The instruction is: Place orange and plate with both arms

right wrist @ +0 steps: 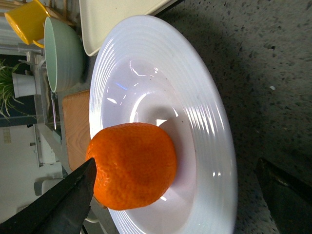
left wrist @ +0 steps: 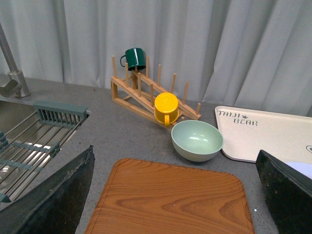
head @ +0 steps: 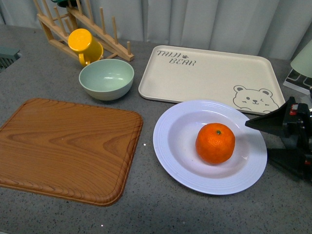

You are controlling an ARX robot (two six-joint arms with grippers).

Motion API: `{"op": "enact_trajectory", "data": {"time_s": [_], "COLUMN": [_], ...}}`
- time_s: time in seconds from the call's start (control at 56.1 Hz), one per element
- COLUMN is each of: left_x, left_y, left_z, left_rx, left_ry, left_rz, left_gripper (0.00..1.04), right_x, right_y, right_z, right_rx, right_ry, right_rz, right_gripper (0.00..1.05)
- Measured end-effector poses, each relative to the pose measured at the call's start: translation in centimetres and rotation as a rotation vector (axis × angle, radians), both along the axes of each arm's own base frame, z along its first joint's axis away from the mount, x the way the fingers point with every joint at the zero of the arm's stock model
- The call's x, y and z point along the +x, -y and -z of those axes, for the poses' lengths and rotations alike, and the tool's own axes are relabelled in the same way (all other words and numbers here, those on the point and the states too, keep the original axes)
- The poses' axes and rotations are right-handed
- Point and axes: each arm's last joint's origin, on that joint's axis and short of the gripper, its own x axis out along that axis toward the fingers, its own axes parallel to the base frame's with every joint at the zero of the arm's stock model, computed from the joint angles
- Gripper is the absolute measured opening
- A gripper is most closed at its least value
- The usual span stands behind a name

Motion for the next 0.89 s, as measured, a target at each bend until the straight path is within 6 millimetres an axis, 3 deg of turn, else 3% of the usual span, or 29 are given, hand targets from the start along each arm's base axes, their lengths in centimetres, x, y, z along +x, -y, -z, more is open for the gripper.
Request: {"op": "enact_trajectory", "data": {"time_s": [0.25,0.696,0.785,0.892], "left_x": [0.0,0.0,0.0,0.0], "left_y": [0.0,0.0,0.0,0.0], "left_z": [0.0,0.0,0.0,0.0], "left_rx": [0.0,0.0,0.0,0.0], "left_ry": [0.0,0.0,0.0,0.0], "left_rz": [0.0,0.0,0.0,0.0], "left_gripper": [0.98,0.98,0.98,0.98], "right_x": [1.2,1.3,1.3,1.3], "right_y": [-1.5,-1.2,-1.1,-1.0], "right_z": [1.0,2.2,2.3,2.3], "right_rx": [0.017,0.001,0.03,0.032], "right_ry": [-0.03,-0.079,-0.078,-0.073], "right_rz": [-0.007,0.027,0.011,0.011], "right_gripper": [0.95,0.16,0.05,0.03]}}
